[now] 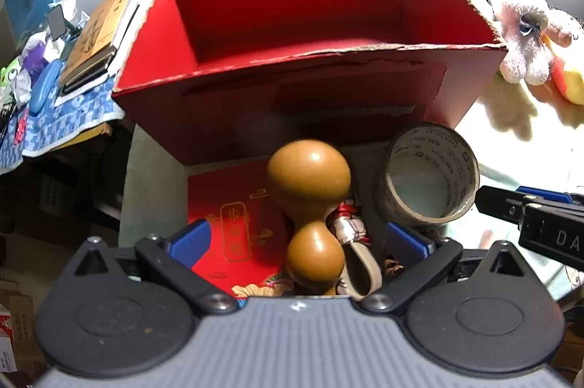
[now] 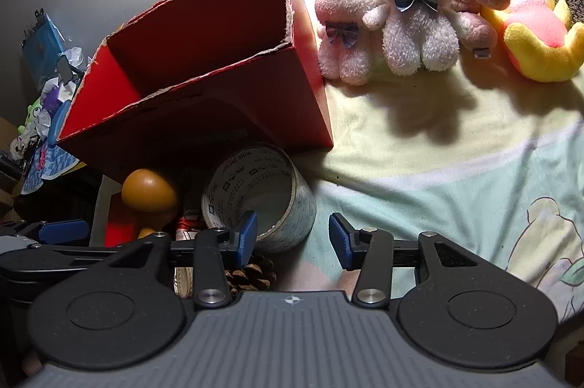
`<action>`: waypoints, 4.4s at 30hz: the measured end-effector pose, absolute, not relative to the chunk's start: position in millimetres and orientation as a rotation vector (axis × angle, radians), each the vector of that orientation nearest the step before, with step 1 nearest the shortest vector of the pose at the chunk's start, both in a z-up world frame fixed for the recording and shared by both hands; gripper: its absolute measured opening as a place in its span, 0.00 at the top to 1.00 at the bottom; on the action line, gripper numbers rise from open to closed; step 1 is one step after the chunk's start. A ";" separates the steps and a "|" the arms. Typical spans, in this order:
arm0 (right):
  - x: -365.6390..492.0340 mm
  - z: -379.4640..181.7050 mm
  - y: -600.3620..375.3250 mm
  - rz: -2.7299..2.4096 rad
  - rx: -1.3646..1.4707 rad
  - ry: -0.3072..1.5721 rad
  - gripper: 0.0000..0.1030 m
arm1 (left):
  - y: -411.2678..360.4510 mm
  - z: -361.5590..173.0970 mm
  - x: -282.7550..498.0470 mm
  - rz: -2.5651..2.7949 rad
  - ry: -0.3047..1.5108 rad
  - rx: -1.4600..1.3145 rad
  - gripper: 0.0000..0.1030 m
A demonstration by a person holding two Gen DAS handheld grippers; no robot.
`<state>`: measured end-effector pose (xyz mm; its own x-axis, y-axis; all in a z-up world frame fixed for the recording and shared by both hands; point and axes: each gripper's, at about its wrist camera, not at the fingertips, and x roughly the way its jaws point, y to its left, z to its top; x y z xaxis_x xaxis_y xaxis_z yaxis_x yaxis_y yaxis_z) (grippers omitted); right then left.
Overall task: Organize objects
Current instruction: 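Reach the left gripper to the roll of packing tape and grasp its rim, then lift the tape roll with the left gripper and carry it over the red box, then lower the tape roll into the box and open the left gripper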
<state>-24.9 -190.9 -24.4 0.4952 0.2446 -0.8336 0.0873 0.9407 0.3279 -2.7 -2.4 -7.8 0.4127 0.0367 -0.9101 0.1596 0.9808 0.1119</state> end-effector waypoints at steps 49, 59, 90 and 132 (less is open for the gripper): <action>17.3 -64.4 -199.8 0.130 0.391 1.095 0.89 | -27.4 -41.4 44.4 -0.506 1.296 -0.086 0.62; -6.3 -23.9 -216.8 0.072 0.393 0.990 0.89 | -42.3 -1.7 32.4 -0.641 1.171 -0.027 0.78; 132.7 20.4 -163.2 0.122 0.161 0.861 0.87 | 17.4 -1.6 167.6 -0.540 1.016 -0.149 0.78; 176.8 -20.8 -111.6 0.413 0.173 1.254 0.76 | 59.0 -23.4 175.4 -0.209 1.086 -0.059 0.78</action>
